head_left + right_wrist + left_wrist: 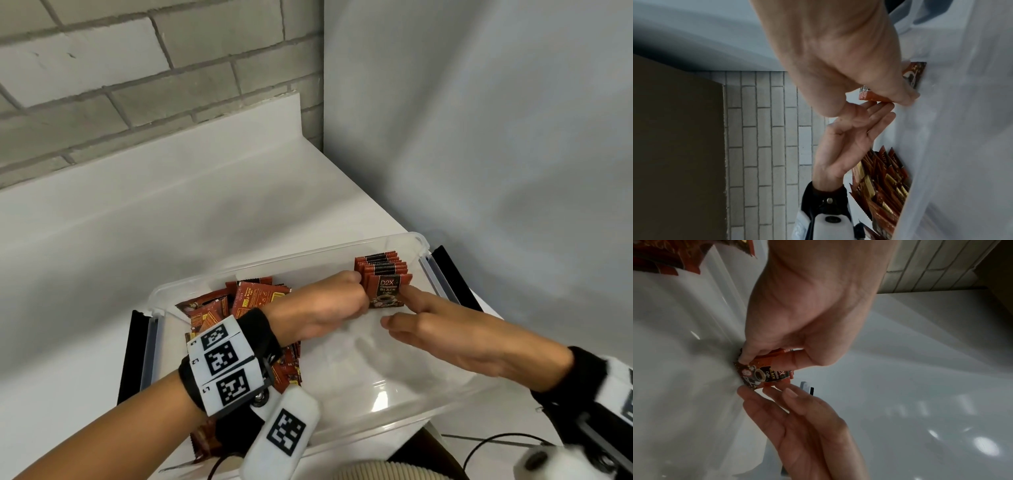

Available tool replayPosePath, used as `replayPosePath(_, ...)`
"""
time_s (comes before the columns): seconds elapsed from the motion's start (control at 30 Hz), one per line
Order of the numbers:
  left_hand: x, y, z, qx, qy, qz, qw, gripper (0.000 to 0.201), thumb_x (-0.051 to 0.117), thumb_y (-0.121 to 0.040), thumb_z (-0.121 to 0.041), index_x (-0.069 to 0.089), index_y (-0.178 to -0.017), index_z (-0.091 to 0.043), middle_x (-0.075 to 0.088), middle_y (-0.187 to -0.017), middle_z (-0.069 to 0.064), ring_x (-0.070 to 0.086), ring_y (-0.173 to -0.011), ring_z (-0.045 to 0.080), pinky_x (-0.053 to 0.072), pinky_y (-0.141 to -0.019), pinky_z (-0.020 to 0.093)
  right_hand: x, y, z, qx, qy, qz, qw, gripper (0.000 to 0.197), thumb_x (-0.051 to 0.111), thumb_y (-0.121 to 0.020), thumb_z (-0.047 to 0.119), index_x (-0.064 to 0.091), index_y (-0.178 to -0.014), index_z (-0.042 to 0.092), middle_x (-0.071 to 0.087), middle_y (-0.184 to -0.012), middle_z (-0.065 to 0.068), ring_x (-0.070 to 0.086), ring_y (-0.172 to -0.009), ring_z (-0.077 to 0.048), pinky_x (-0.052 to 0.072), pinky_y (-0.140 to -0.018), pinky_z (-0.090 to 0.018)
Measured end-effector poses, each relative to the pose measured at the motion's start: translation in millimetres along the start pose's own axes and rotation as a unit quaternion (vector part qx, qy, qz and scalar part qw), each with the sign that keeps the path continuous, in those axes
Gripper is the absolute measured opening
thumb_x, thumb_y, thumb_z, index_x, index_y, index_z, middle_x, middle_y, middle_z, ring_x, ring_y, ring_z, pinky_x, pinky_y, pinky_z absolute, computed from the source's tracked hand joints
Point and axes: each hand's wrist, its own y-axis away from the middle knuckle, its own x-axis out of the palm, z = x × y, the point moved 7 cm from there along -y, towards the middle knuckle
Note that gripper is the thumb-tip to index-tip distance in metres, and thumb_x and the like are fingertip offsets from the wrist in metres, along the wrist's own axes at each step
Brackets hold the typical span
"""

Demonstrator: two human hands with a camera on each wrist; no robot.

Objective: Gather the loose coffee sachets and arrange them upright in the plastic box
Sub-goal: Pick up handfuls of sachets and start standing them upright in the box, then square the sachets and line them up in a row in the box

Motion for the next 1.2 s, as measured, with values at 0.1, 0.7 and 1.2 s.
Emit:
replayPosePath(0.1, 1, -2, -1, 0.013, 0.010, 0.003, 1.000, 0.050, 0.039, -0.077, 0.013, 0.056, -0.123, 0.002, 0.059, -0.126, 0.021, 0.050, -0.124, 0.029, 0.035, -0.109, 0.035, 2, -1, 4, -0.001, -0.001, 0.000, 1.000, 0.042, 0.055, -0.093, 0.015, 0.043, -0.129, 0.032, 0.054, -0.130, 0.002, 0.047, -0.125, -0.013, 0.033, -0.113, -0.038)
replayPosePath(0.7, 9, -3, -3, 0.017, 0.096, 0.012, 0.995, 0.042, 0.029, -0.079, 0.023, 0.059, -0.095, -0.003, 0.053, -0.097, 0.015, 0.049, -0.097, 0.019, 0.039, -0.084, 0.022, 4, -2, 3, 0.016, -0.225, -0.019, 0.974, 0.032, 0.048, -0.092, -0.006, 0.059, -0.117, 0.010, 0.066, -0.118, -0.006, 0.059, -0.108, -0.005, 0.045, -0.095, -0.018)
replayPosePath(1.2, 5, -2, -6, 0.024, 0.098, 0.009, 0.995, 0.050, 0.028, -0.080, 0.024, 0.059, -0.106, -0.006, 0.058, -0.111, 0.013, 0.053, -0.105, 0.015, 0.043, -0.089, 0.016, 3, -4, 1, 0.006, -0.277, -0.032, 0.960, 0.028, 0.048, -0.091, -0.007, 0.060, -0.114, 0.002, 0.063, -0.107, -0.010, 0.058, -0.101, -0.011, 0.047, -0.093, -0.019)
